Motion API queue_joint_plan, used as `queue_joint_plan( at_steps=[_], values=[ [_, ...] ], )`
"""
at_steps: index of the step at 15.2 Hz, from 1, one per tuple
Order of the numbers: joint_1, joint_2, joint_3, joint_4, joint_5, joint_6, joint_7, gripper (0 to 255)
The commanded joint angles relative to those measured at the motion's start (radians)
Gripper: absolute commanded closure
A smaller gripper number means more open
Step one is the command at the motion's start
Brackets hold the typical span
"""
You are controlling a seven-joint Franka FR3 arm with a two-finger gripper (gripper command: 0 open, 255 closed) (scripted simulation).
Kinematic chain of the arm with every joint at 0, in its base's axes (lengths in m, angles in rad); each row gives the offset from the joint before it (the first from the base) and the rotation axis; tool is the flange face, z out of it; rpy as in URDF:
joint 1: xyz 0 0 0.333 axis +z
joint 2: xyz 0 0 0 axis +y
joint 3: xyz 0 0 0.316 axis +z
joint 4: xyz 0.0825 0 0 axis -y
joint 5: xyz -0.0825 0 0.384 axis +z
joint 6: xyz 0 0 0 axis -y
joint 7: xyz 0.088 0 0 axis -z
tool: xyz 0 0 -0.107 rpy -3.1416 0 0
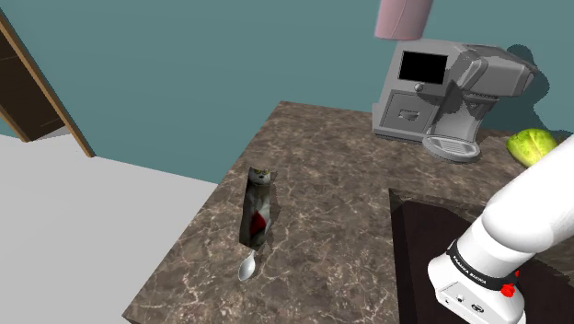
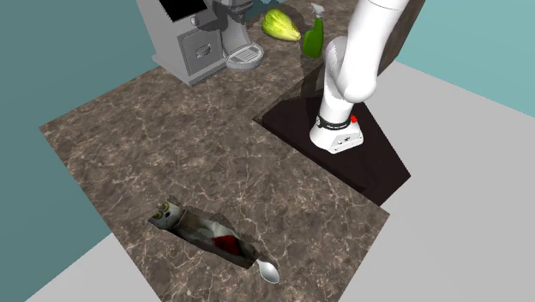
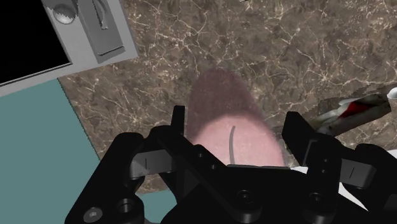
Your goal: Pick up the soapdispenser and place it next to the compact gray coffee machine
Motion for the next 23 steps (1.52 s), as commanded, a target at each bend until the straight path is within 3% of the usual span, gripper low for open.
queue_joint_plan(
  at_steps=[1, 6, 13, 23],
  values=[
    [-0.022, 0.025, -0.036, 0.034, 0.0, -0.006, -0.06, 255],
    [-0.091, 0.127, -0.135, 0.153, 0.024, -0.019, -0.219, 255],
    [-0.08, 0.028, -0.116, -0.076, -0.003, 0.113, -0.193, 255],
    [-0.078, -0.064, -0.104, -0.323, -0.024, 0.27, -0.168, 255]
  ],
)
